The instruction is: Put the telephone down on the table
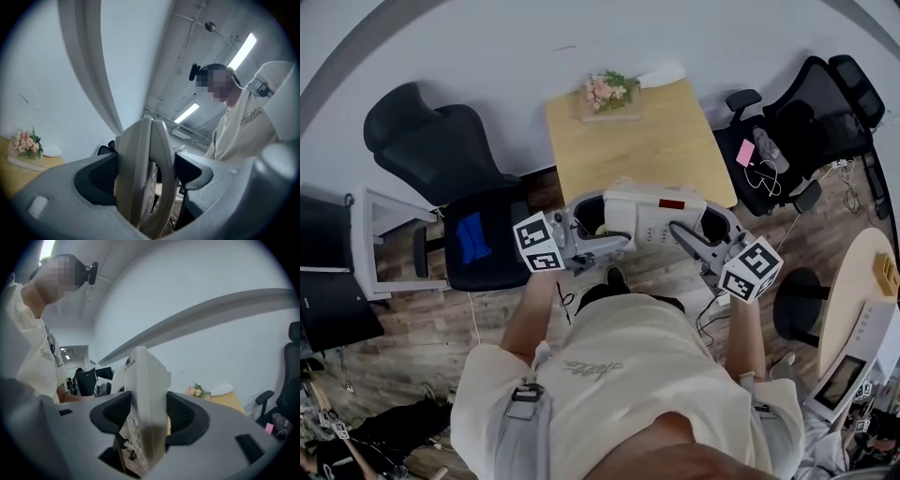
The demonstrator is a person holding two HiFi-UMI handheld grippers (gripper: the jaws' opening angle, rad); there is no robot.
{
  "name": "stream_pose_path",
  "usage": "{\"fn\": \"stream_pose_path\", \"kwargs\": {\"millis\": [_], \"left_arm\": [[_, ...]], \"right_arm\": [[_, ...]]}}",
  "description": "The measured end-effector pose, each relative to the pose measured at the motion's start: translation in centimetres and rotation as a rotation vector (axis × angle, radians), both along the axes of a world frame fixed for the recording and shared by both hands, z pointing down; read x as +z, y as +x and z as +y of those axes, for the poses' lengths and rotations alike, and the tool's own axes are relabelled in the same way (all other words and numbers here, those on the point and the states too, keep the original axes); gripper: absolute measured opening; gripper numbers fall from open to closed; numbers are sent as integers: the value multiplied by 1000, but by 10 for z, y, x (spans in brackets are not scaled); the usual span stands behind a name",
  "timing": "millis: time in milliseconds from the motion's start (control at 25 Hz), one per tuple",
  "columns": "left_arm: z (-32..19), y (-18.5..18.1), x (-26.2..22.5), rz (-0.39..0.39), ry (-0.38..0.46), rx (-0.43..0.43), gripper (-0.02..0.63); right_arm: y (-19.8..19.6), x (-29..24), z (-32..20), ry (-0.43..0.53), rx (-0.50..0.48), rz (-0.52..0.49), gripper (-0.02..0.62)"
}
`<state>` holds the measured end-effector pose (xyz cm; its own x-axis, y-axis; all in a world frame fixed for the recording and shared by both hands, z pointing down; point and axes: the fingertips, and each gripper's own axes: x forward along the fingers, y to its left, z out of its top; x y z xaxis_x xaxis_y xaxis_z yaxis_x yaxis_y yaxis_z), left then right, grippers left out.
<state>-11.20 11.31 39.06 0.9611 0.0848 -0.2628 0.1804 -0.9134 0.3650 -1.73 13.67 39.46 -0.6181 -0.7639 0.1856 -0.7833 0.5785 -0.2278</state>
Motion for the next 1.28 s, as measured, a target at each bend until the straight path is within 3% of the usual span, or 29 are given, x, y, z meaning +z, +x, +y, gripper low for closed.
{"fn": "stream_pose_path", "kwargs": {"millis": [440,840,1280], "left_arm": [[-45,-14,13,9,-54,-19,387],[-89,-22,29,-24,-99,-134,387],[-153,25,31,-88,-117,-244,387]], "right_arm": [[-14,11,-46,-50,-25,-5,230],[-20,28,-102,-93,-146,-25,230],[26,32,-178,-88,-259,-70,230]]}}
